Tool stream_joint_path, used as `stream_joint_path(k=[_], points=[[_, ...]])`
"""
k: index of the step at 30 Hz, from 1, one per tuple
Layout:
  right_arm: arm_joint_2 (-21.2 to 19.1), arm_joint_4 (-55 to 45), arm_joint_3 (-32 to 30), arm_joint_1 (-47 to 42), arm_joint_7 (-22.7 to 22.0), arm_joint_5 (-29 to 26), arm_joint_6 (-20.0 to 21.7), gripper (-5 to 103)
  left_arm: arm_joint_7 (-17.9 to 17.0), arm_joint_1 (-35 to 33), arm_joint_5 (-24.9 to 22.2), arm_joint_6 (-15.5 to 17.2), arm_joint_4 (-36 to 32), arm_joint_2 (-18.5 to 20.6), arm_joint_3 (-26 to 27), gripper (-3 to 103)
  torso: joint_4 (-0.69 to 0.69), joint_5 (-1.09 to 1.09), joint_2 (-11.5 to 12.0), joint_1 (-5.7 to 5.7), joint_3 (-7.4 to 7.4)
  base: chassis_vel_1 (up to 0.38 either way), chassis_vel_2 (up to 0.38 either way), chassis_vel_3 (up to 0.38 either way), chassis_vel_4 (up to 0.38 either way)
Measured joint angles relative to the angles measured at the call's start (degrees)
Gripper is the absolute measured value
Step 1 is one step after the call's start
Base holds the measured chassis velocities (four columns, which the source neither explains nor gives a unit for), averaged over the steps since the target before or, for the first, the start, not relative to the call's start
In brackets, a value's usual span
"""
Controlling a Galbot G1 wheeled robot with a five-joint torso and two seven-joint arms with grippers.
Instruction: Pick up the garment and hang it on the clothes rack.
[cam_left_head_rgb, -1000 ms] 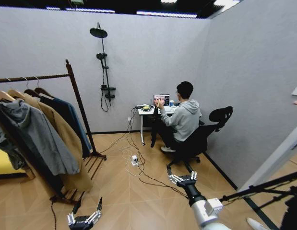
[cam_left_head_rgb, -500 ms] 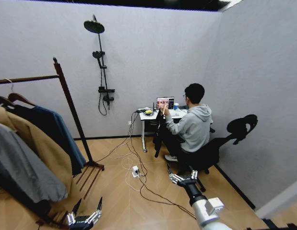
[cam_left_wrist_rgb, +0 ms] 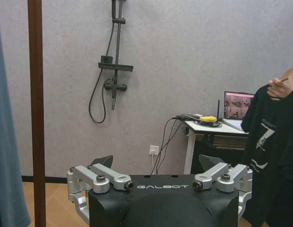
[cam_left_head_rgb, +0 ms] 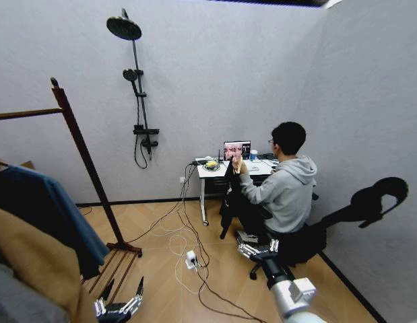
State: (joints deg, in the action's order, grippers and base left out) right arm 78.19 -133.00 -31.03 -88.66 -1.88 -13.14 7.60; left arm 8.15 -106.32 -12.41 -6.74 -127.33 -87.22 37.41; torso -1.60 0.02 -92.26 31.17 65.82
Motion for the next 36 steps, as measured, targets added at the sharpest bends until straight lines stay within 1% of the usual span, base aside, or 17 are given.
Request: stream_joint_path(k=[1, 3, 6, 7, 10, 11, 15, 17, 18, 20, 22, 25, 26, 28, 29, 31, 36], points=[[0.0, 0.0, 0.0, 0.0, 0.0, 0.0, -0.1, 100, 0.0, 0.0, 0.0, 0.0, 0.0, 0.0, 0.0, 100, -0.03, -0.04, 0.0, -0.01, -0.01, -0.329, 0.32, 0.303, -0.324], [0.0, 0.0, 0.0, -0.1, 0.0, 0.0, -0.1, 100, 0.0, 0.0, 0.0, 0.0, 0.0, 0.0, 0.0, 100, -0.03, -0.01, 0.0, -0.04, -0.02, -0.319, 0.315, 0.331, -0.32], [0.0, 0.0, 0.1, -0.2, 0.1, 0.0, -0.1, 100, 0.0, 0.0, 0.0, 0.0, 0.0, 0.0, 0.0, 100, 0.0, 0.0, 0.0, 0.0, 0.0, -0.301, 0.302, 0.297, -0.303], [0.0, 0.0, 0.1, -0.2, 0.1, 0.1, -0.1, 100, 0.0, 0.0, 0.0, 0.0, 0.0, 0.0, 0.0, 100, -0.03, -0.04, 0.0, -0.01, -0.01, -0.313, 0.313, 0.296, -0.323], [-0.1, 0.2, 0.0, 0.2, 0.5, -0.3, 0.0, 100, 0.0, 0.0, 0.0, 0.0, 0.0, 0.0, 0.0, 100, -0.02, 0.04, 0.0, -0.02, -0.02, -0.31, 0.307, 0.318, -0.323], [-0.4, 0.5, -0.3, 0.6, 0.6, -0.5, 0.1, 100, 0.0, 0.0, 0.0, 0.0, 0.0, 0.0, 0.0, 100, -0.01, -0.04, 0.0, 0.04, 0.0, -0.251, 0.27, 0.268, -0.233], [-1.0, 1.3, -1.3, 1.9, 0.6, -1.3, 0.5, 100, 0.0, 0.0, 0.0, 0.0, 0.0, 0.0, 0.0, 100, -0.04, -0.02, 0.0, 0.04, 0.0, -0.26, 0.243, 0.189, -0.211], [-2.2, 2.0, -2.6, 4.2, -0.1, -3.5, 1.6, 100, 0.0, 0.0, 0.0, 0.0, 0.0, 0.0, 0.0, 100, -0.03, -0.01, 0.0, 0.06, 0.01, -0.096, 0.122, 0.061, -0.116], [-3.4, 2.4, -3.7, 6.2, -0.6, -5.7, 2.9, 100, 0.0, 0.0, 0.0, 0.0, 0.0, 0.0, 0.0, 100, 0.02, -0.02, 0.0, 0.03, 0.01, 0.0, 0.0, 0.0, 0.0], [-4.0, 2.6, -4.0, 7.2, -0.9, -6.6, 3.4, 100, 0.0, 0.0, 0.0, 0.0, 0.0, 0.0, 0.0, 100, 0.03, -0.01, 0.0, 0.0, 0.0, 0.0, 0.0, 0.0, 0.0], [-5.3, 3.2, -4.6, 9.1, -1.5, -8.2, 4.2, 100, 0.0, 0.0, 0.0, 0.0, 0.0, 0.0, 0.0, 100, -0.02, 0.0, 0.0, -0.06, -0.02, 0.031, -0.037, 0.022, 0.05], [-9.8, 6.0, -5.5, 14.8, -4.0, -13.0, 6.1, 100, 0.0, 0.0, 0.0, 0.0, 0.0, 0.0, 0.0, 100, -0.03, 0.0, 0.0, -0.09, -0.03, 0.055, -0.092, -0.074, 0.045], [-9.8, 6.0, -5.5, 14.8, -4.0, -13.0, 6.1, 100, 0.0, 0.0, 0.0, 0.0, 0.0, 0.0, 0.0, 100, -0.03, 0.0, 0.0, -0.09, -0.03, 0.068, -0.08, -0.084, 0.024], [-13.5, 8.8, -6.7, 18.2, -5.1, -15.6, 7.0, 100, 0.0, 0.0, 0.0, 0.0, 0.0, 0.0, 0.0, 100, -0.02, -0.01, 0.0, -0.09, -0.03, 0.011, -0.014, -0.033, 0.011], [-13.5, 8.8, -6.7, 18.2, -5.1, -15.6, 7.0, 100, 0.0, 0.0, 0.0, 0.0, 0.0, 0.0, 0.0, 100, -0.02, -0.01, 0.0, -0.09, -0.03, 0.0, 0.0, 0.0, 0.0], [-16.7, 11.7, -7.5, 21.0, -5.4, -17.0, 7.7, 100, 0.0, 0.0, 0.0, 0.0, 0.0, 0.0, 0.0, 100, -0.02, -0.01, 0.0, -0.04, -0.02, 0.0, 0.0, 0.0, 0.0], [-19.5, 16.6, -6.9, 25.5, -6.1, -18.4, 8.1, 100, 0.0, 0.0, 0.0, 0.0, 0.0, 0.0, 0.0, 100, -0.03, -0.01, 0.0, 0.0, -0.01, 0.0, 0.0, 0.0, 0.0]])
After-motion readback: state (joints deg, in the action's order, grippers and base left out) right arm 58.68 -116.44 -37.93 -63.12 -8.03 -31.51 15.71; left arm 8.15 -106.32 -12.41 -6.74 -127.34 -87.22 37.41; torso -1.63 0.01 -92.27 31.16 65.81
